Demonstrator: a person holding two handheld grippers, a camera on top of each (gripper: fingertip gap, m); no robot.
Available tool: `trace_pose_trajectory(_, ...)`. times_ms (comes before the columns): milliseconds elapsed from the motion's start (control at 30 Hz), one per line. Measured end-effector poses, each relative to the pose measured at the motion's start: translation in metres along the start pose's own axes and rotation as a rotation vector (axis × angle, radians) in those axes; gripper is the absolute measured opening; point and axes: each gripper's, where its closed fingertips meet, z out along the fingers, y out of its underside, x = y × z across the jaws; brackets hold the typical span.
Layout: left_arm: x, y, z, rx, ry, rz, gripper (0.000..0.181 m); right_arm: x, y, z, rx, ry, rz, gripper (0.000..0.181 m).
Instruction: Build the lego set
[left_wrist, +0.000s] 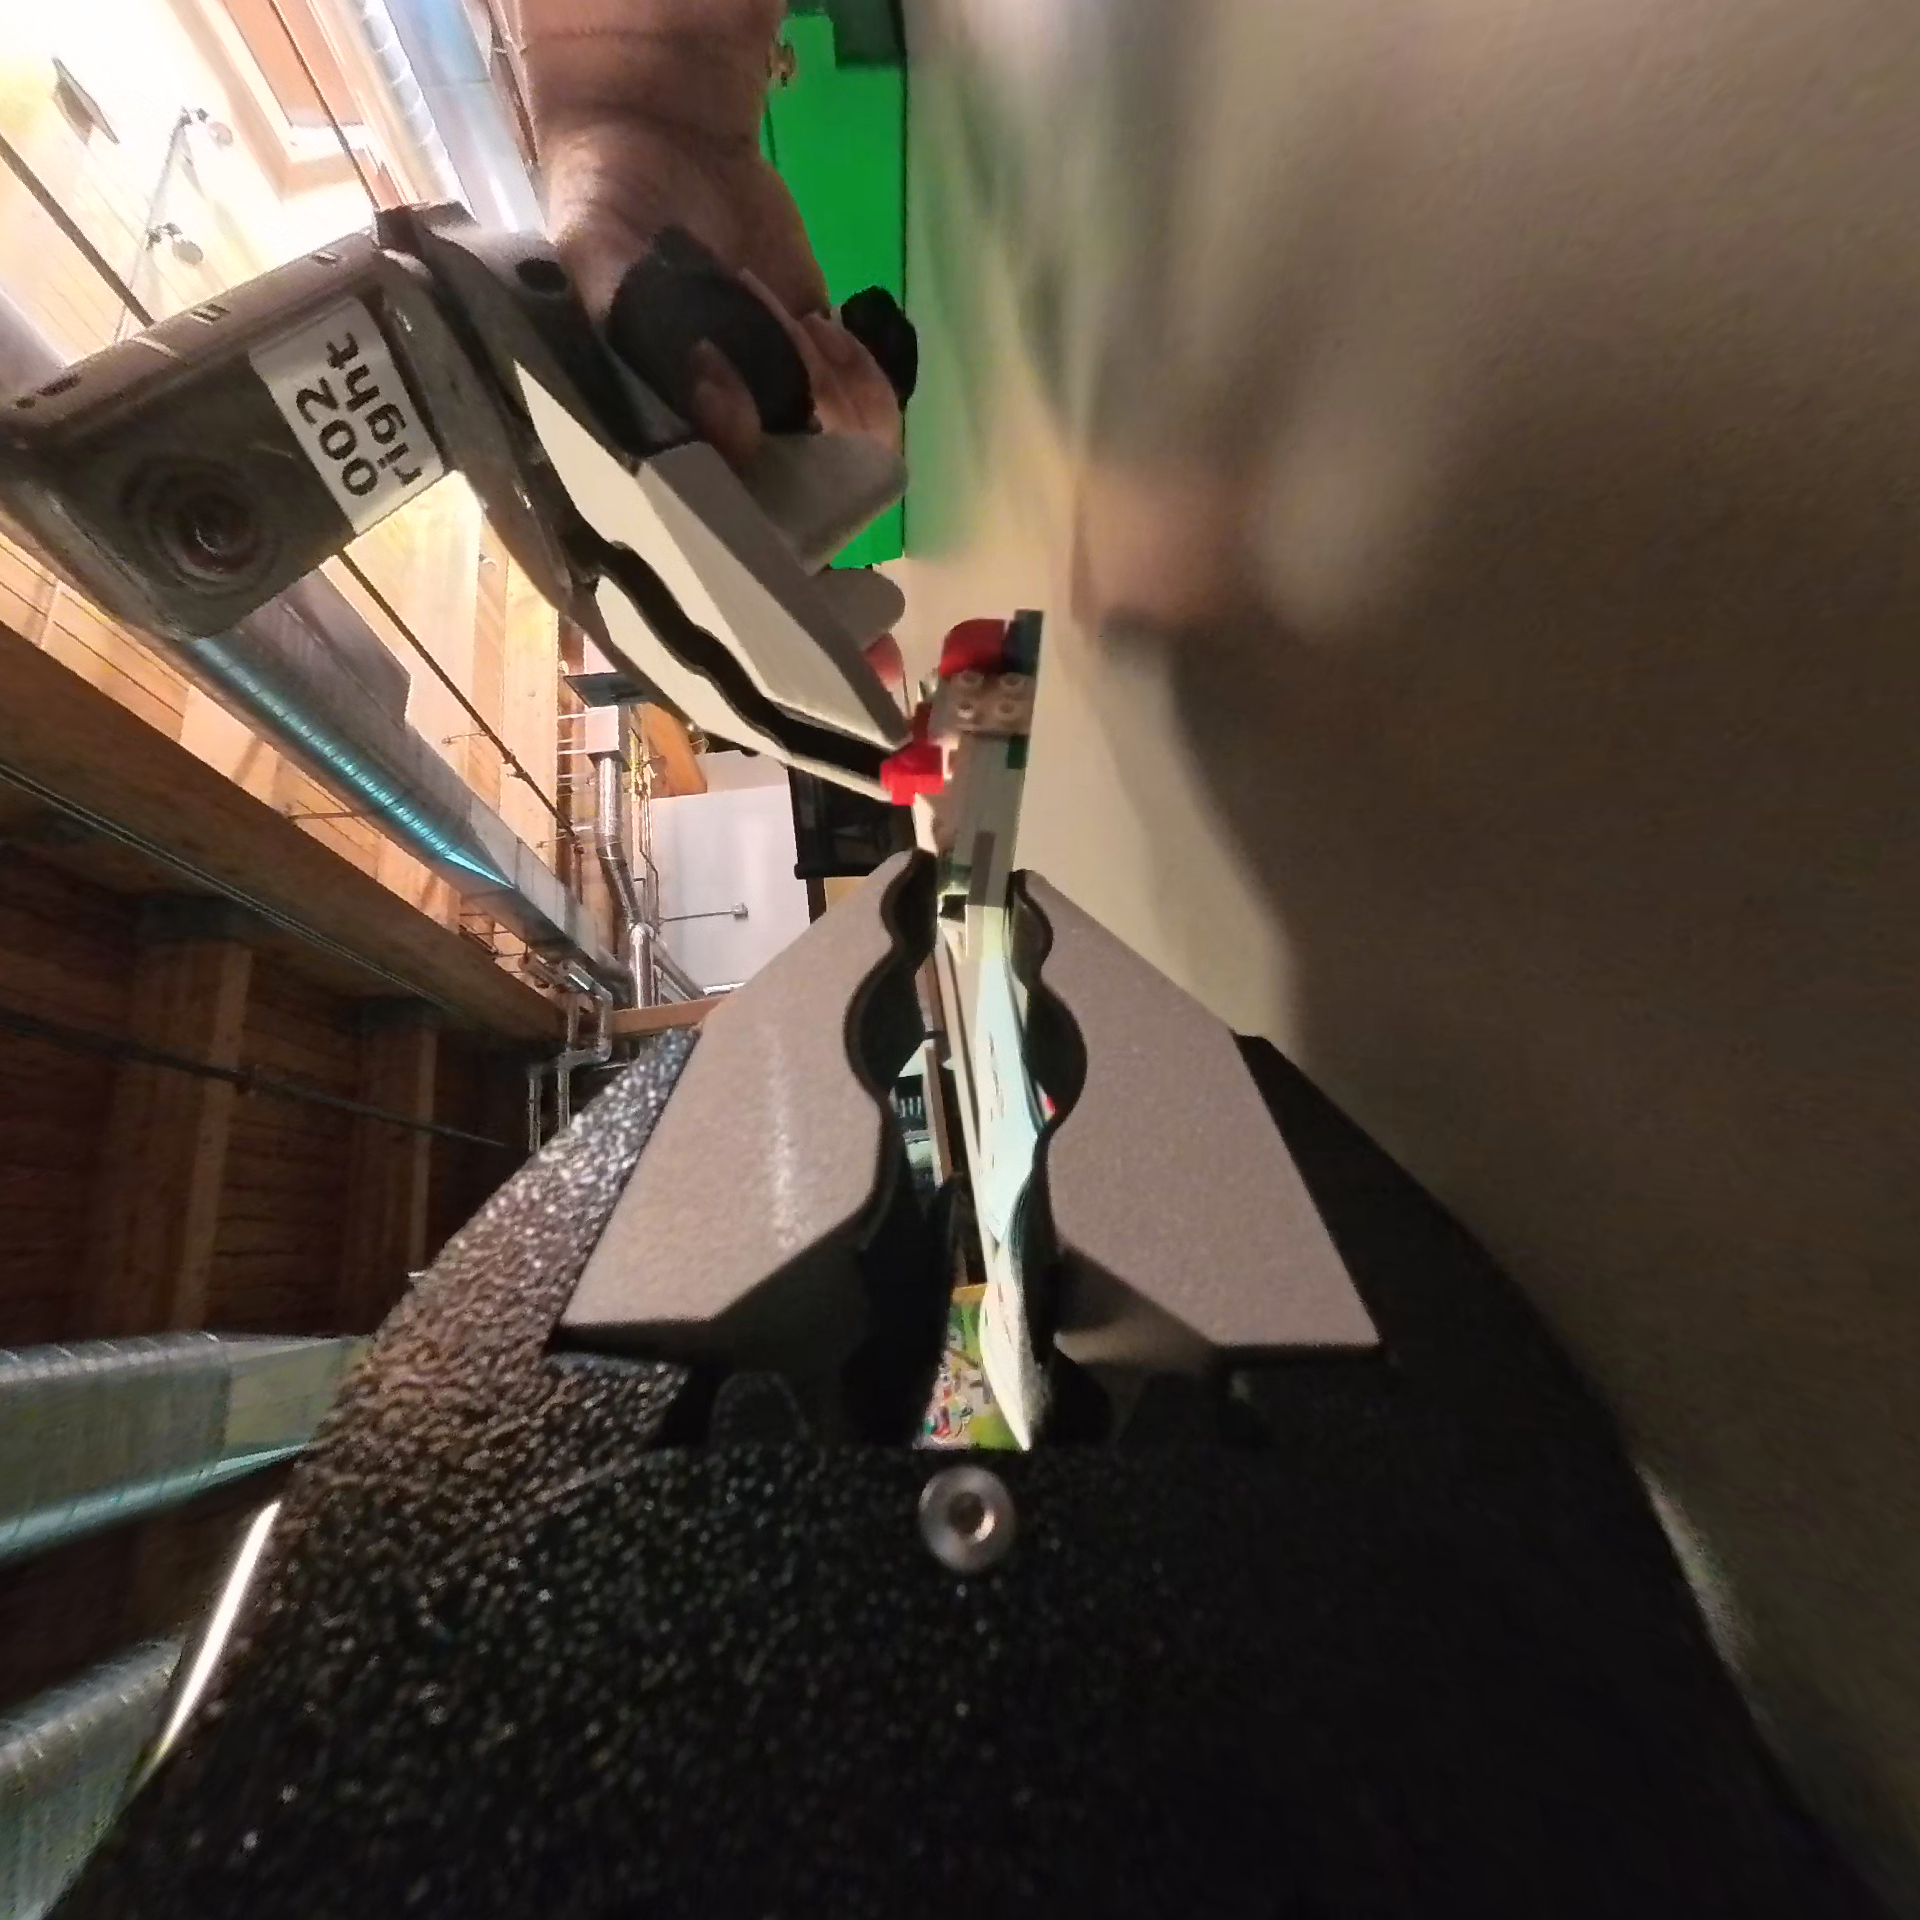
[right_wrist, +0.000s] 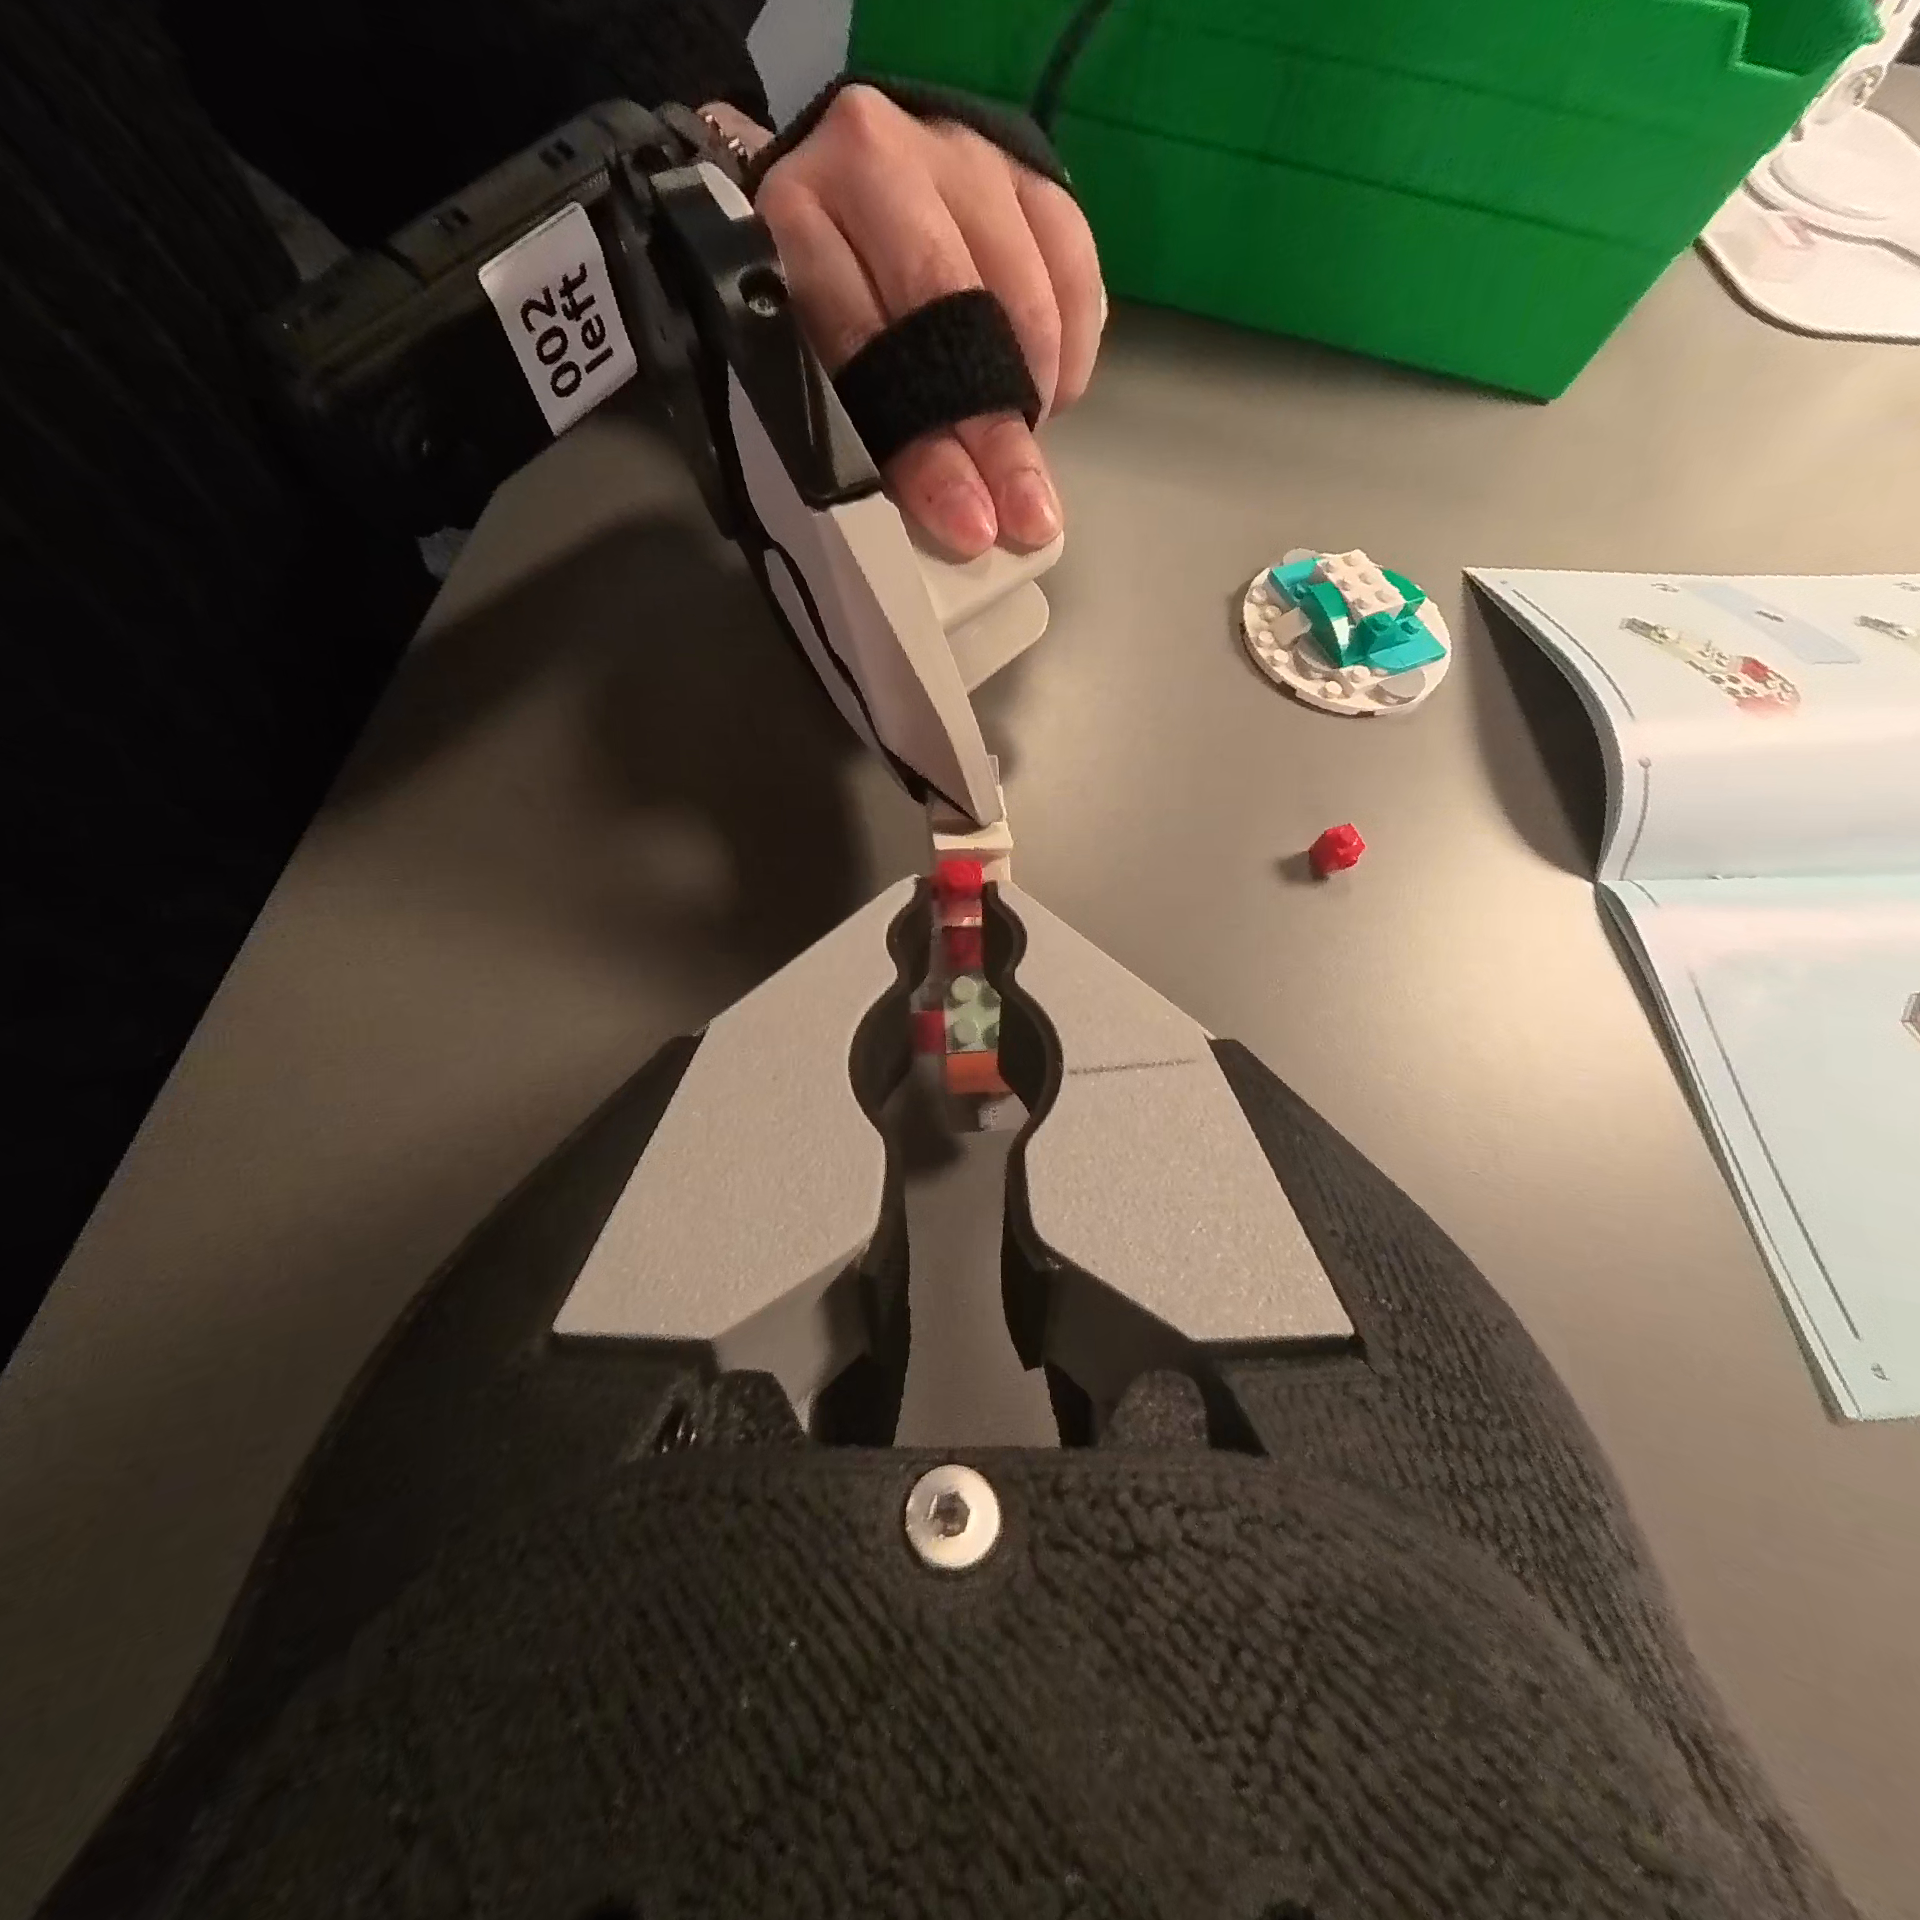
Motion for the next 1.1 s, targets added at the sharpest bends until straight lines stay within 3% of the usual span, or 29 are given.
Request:
trace_pose_trajectory(700, -0.0004, -0.0015, 0.0006, 0.006, 0.002, 0.004, 0.012, -0.0017, 0.0037, 0.0003, -0.080, 0.035, -0.043, 0.009)
trace_pose_trajectory(1100, 0.0007, 0.0016, 0.0015, -0.006, 0.008, 0.004, 0.013, 0.0043, -0.0025, -0.0042, -0.047, 0.092, -0.066, 0.021)
